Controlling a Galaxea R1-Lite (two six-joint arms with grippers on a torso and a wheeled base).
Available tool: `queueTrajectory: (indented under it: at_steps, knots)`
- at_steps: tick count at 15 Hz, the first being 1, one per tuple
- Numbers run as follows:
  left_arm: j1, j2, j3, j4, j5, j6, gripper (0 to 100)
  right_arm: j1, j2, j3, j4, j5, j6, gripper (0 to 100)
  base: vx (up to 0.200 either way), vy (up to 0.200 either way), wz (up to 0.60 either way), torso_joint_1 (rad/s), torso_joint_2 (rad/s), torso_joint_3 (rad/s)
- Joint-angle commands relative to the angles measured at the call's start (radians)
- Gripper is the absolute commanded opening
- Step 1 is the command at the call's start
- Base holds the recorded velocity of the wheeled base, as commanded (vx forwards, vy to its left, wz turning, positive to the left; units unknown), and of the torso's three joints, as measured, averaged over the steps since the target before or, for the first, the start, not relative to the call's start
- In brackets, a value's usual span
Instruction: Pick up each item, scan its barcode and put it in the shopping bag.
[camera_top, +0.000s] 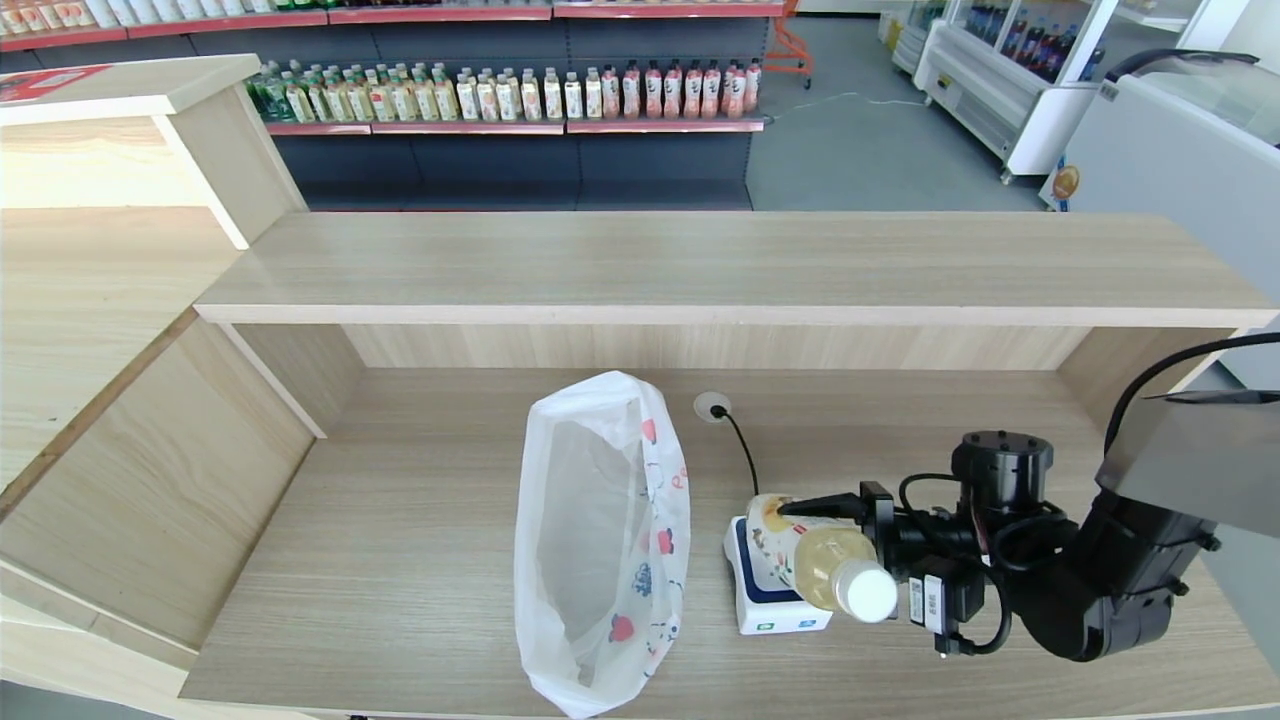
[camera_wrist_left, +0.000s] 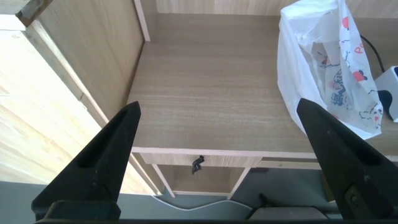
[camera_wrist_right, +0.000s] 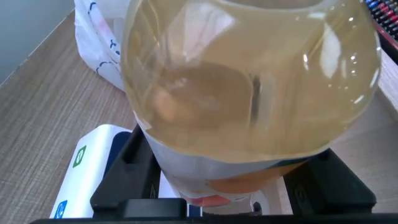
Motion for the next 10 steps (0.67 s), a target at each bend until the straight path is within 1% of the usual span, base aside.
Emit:
queueTrajectory:
  at_steps: [1, 10]
  knots:
    - [0.0, 0.0, 0.0, 0.0, 0.0, 0.0, 100, 0.011, 0.037, -0.029, 0.0, 0.01, -0.003, 0, 0.0, 0.0, 0.0, 0.0, 0.0, 0.0]
    - [0.0, 0.0, 0.0, 0.0, 0.0, 0.0, 100, 0.005, 0.057, -0.045, -0.009, 0.011, -0.013, 0, 0.0, 0.0, 0.0, 0.0, 0.0, 0.0]
